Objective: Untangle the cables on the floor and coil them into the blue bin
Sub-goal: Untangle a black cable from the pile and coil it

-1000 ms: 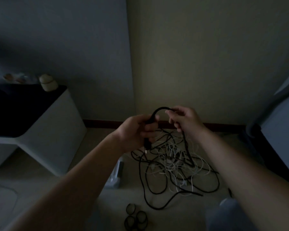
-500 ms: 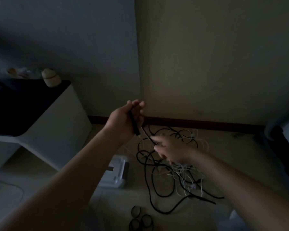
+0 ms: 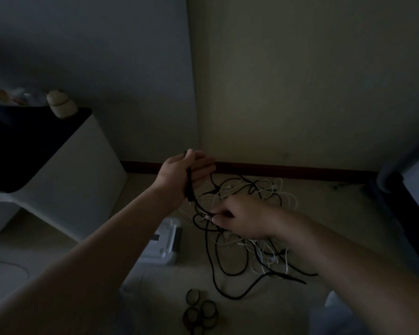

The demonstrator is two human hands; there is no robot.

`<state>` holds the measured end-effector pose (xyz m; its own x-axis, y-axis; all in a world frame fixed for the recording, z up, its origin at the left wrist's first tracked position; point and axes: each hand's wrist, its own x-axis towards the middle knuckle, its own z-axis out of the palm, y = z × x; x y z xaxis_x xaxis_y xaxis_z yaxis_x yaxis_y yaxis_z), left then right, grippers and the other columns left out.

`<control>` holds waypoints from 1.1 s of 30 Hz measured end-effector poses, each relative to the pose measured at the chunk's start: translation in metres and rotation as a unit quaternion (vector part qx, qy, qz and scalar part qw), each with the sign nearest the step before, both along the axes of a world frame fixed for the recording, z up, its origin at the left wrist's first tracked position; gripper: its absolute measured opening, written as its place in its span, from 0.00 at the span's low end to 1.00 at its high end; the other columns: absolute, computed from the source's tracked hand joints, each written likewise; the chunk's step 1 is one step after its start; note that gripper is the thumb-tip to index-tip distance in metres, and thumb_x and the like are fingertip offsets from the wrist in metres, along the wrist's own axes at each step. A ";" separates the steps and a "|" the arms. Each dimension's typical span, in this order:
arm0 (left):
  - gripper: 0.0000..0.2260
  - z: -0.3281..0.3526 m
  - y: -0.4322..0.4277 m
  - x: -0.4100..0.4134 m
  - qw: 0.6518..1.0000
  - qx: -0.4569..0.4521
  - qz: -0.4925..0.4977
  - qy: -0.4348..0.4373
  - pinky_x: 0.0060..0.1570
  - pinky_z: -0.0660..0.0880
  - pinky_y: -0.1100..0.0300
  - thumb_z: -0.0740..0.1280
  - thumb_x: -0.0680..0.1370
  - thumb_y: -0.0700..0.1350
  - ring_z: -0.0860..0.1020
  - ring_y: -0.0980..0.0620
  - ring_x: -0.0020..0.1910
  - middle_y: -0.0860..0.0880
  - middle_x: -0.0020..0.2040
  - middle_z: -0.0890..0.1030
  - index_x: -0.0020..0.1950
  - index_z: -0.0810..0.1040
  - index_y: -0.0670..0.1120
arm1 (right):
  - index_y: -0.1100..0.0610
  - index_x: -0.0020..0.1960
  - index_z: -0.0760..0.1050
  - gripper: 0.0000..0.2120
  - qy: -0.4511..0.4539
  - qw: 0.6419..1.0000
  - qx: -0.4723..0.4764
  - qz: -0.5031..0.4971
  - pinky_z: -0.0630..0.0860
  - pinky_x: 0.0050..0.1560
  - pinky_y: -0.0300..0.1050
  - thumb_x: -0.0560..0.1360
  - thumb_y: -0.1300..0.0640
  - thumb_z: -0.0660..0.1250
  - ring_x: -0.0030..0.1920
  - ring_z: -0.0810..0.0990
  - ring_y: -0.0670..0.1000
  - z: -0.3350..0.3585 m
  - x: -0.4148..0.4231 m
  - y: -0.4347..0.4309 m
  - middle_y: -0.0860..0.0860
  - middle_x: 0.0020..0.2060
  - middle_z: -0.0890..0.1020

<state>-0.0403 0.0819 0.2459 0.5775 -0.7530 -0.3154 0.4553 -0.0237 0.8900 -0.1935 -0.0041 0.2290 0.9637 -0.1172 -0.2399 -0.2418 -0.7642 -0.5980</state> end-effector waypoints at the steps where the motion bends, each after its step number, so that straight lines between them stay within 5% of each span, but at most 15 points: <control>1: 0.14 -0.002 -0.001 -0.005 0.999 0.014 -0.012 -0.046 0.53 0.77 0.56 0.55 0.86 0.48 0.84 0.47 0.52 0.41 0.56 0.84 0.61 0.74 0.39 | 0.49 0.39 0.77 0.14 -0.029 1.000 -0.009 -0.002 0.73 0.40 0.50 0.81 0.48 0.61 0.35 0.77 0.48 0.002 0.000 0.000 0.47 0.32 0.78; 4: 0.14 -0.007 -0.001 -0.018 0.986 0.055 -0.064 -0.144 0.51 0.79 0.53 0.57 0.85 0.46 0.84 0.44 0.50 0.43 0.51 0.86 0.61 0.75 0.37 | 0.47 0.42 0.81 0.08 -0.079 0.996 -0.041 -0.015 0.75 0.41 0.48 0.78 0.47 0.66 0.38 0.78 0.45 0.006 -0.001 0.000 0.42 0.34 0.78; 8: 0.14 -0.007 0.001 -0.017 0.974 0.105 -0.131 -0.150 0.47 0.78 0.51 0.57 0.85 0.46 0.79 0.39 0.48 0.42 0.47 0.84 0.59 0.76 0.37 | 0.44 0.50 0.82 0.10 -0.124 0.988 -0.075 -0.047 0.77 0.44 0.50 0.77 0.42 0.65 0.45 0.81 0.48 0.008 -0.008 -0.006 0.45 0.43 0.84; 13: 0.14 -0.004 0.002 -0.026 0.961 0.110 -0.179 -0.181 0.30 0.76 0.65 0.56 0.85 0.42 0.79 0.54 0.32 0.41 0.40 0.79 0.56 0.76 0.33 | 0.46 0.45 0.82 0.10 -0.188 0.977 -0.053 -0.091 0.76 0.37 0.47 0.73 0.40 0.70 0.35 0.78 0.42 0.014 -0.012 -0.012 0.44 0.36 0.83; 16: 0.15 -0.004 0.004 -0.032 0.962 0.096 -0.228 -0.116 0.33 0.80 0.58 0.55 0.85 0.42 0.81 0.47 0.32 0.36 0.40 0.81 0.53 0.77 0.33 | 0.48 0.34 0.75 0.19 -0.229 0.956 -0.072 -0.167 0.70 0.30 0.42 0.68 0.34 0.73 0.29 0.76 0.44 0.020 -0.017 -0.024 0.44 0.27 0.78; 20: 0.20 0.001 0.006 -0.041 0.952 0.073 -0.288 -0.080 0.24 0.63 0.62 0.49 0.86 0.50 0.65 0.53 0.19 0.44 0.27 0.76 0.47 0.75 0.41 | 0.54 0.32 0.69 0.32 -0.223 0.937 -0.092 -0.252 0.65 0.28 0.44 0.59 0.24 0.69 0.27 0.72 0.46 0.021 -0.022 -0.039 0.47 0.25 0.74; 23: 0.22 0.001 0.004 -0.046 0.938 0.011 -0.340 0.068 0.23 0.55 0.64 0.45 0.84 0.60 0.58 0.57 0.17 0.51 0.27 0.74 0.42 0.71 0.50 | 0.53 0.33 0.70 0.27 -0.257 0.929 -0.006 -0.267 0.66 0.31 0.44 0.63 0.31 0.74 0.28 0.71 0.44 0.014 -0.017 -0.045 0.47 0.26 0.74; 27: 0.17 0.004 0.006 -0.039 0.931 -0.008 -0.343 0.128 0.23 0.54 0.63 0.54 0.80 0.55 0.55 0.58 0.17 0.55 0.20 0.60 0.43 0.76 0.47 | 0.51 0.43 0.75 0.09 -0.275 0.918 0.147 -0.245 0.72 0.39 0.44 0.76 0.48 0.72 0.34 0.76 0.46 0.004 -0.015 -0.056 0.47 0.34 0.78; 33: 0.08 0.016 0.014 -0.029 0.910 -0.063 -0.378 0.161 0.23 0.51 0.63 0.61 0.78 0.51 0.51 0.57 0.19 0.55 0.22 0.55 0.44 0.75 0.48 | 0.54 0.40 0.69 0.28 -0.203 0.890 0.293 -0.286 0.72 0.31 0.45 0.66 0.29 0.66 0.21 0.69 0.48 -0.008 -0.010 -0.048 0.45 0.22 0.69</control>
